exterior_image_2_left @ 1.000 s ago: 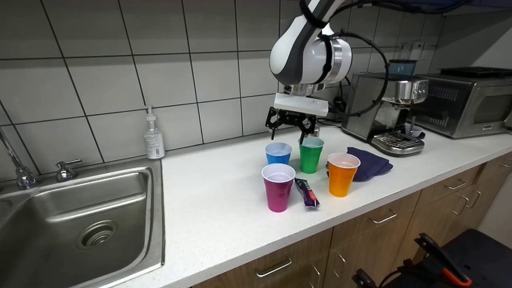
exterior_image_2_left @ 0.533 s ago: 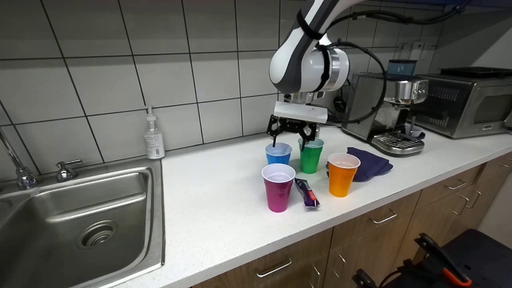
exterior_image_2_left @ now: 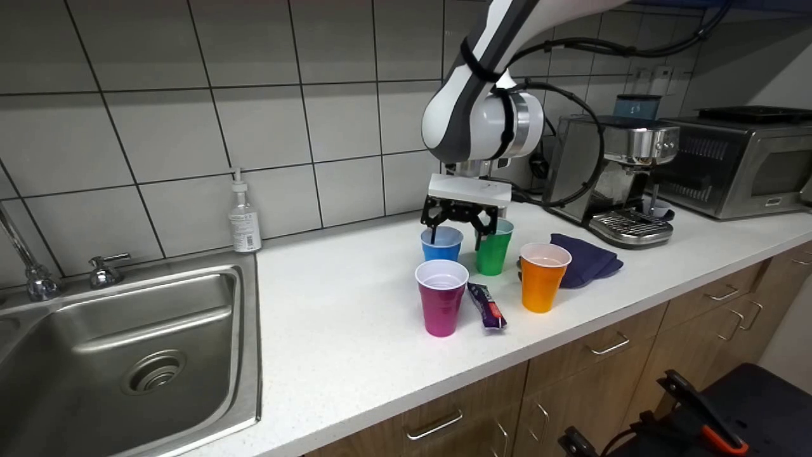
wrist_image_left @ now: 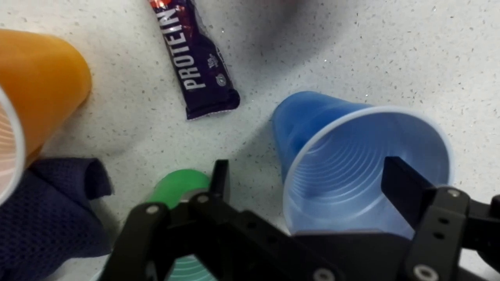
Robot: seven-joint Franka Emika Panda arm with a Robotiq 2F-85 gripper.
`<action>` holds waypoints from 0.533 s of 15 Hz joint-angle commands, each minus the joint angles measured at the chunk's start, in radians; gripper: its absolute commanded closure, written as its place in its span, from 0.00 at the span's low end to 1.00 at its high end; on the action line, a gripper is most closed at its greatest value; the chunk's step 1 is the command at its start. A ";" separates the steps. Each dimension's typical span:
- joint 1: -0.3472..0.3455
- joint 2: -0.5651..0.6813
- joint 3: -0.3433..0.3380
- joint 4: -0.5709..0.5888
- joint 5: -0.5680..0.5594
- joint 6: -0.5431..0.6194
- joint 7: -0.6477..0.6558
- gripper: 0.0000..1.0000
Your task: Stack the cups together
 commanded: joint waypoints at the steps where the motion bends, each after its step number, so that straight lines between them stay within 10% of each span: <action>1: 0.017 0.024 -0.016 0.038 0.011 -0.033 0.023 0.25; 8: 0.016 0.008 -0.019 0.021 0.014 -0.028 0.018 0.73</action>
